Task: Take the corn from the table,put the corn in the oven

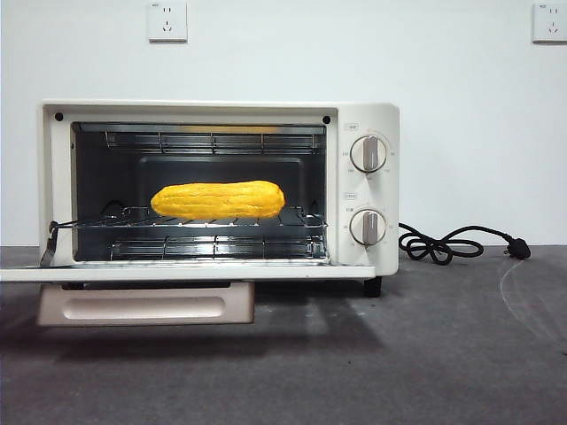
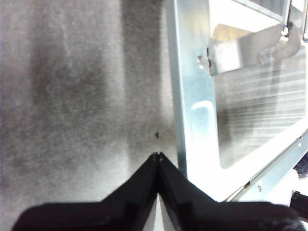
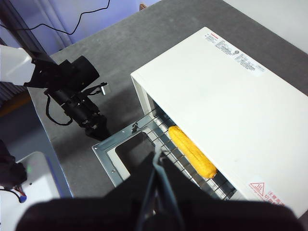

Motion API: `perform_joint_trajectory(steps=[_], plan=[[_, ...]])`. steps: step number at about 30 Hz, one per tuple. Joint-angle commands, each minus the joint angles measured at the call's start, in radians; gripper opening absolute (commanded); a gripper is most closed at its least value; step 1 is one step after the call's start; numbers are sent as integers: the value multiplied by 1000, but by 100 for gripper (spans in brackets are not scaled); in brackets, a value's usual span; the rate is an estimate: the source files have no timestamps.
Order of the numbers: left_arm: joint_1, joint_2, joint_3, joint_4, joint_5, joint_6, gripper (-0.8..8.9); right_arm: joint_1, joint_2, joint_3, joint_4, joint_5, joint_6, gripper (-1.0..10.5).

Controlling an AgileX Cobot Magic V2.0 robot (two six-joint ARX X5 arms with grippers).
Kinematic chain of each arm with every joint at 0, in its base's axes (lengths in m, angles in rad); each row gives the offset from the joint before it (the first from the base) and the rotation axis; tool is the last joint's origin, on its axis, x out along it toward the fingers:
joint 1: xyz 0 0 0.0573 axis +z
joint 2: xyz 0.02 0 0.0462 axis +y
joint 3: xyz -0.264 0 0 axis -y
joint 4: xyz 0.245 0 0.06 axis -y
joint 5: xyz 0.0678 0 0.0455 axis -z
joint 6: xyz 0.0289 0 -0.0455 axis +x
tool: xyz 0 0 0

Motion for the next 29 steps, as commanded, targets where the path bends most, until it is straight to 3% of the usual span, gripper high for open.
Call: perform_joint_trajectory(steps=[1, 15, 29], plan=[[-10, 4, 11, -18, 64, 12, -8, 0, 3, -2, -25, -7, 29, -7], [-9, 3, 203, -220, 89, 85, -8, 0, 3, -111, -26, -44, 27, -7], [-10, -14, 472, -346, 90, 90, -8, 1, 3, -131, -25, -43, 28, -7]])
